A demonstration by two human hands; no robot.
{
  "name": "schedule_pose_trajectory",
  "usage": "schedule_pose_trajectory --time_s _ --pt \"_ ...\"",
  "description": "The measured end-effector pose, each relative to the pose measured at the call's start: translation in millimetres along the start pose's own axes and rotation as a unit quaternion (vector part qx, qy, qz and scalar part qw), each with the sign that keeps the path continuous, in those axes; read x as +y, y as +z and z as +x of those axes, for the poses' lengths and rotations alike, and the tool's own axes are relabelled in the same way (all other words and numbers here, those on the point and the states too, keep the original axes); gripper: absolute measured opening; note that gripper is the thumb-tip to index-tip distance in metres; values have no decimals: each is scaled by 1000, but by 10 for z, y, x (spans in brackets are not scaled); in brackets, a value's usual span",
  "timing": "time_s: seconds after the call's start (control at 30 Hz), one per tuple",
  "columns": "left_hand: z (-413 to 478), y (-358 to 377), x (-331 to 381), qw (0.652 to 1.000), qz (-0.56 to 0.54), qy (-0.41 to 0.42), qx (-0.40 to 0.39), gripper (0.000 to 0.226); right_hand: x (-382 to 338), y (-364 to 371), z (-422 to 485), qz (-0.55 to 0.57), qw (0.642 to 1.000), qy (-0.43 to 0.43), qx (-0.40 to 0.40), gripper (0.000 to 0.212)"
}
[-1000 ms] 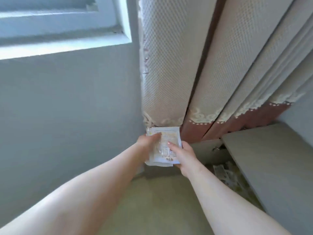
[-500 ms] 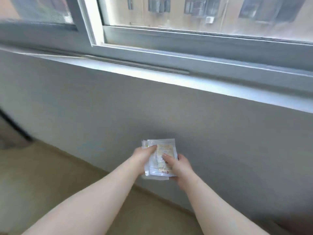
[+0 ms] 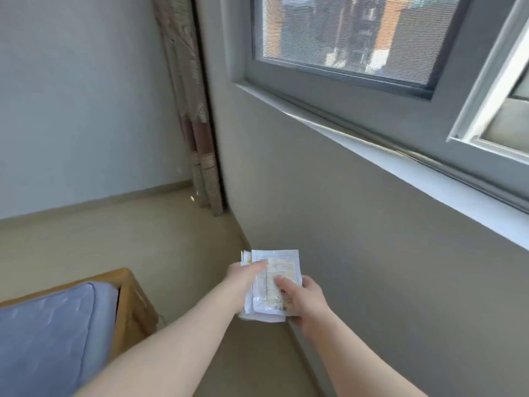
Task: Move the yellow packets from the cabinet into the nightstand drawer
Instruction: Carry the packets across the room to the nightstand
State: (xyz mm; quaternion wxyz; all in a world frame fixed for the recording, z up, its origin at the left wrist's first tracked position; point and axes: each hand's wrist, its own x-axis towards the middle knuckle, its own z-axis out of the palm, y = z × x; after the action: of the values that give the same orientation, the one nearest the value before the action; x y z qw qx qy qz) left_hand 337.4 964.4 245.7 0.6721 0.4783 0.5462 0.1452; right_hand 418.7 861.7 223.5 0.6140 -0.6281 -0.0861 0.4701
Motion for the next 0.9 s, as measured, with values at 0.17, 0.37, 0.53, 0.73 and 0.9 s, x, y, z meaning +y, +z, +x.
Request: schedule_pose_trajectory --time_s 0.17,0.37,0.53,0.73,0.9 --pt "583 -218 491 996 -57 -6 68 12 -433 426 830 -46 996 3 -74 12" --pt "1091 -671 839 976 -123 -30 179 28 -708 1078 1551 -98 980 34 -169 16" --pt "1441 -1145 1100 957 -164 -38 234 25 -778 1708 2024 -125 965 65 -219 19" --pt "2056 -1879 1557 947 -200 -19 250 25 -870 2693 2758 -152 952 58 -258 16" --pt "2892 -3003 2177 941 -188 -19 279 26 -920 4069 3546 -157 947 77 -268 22"
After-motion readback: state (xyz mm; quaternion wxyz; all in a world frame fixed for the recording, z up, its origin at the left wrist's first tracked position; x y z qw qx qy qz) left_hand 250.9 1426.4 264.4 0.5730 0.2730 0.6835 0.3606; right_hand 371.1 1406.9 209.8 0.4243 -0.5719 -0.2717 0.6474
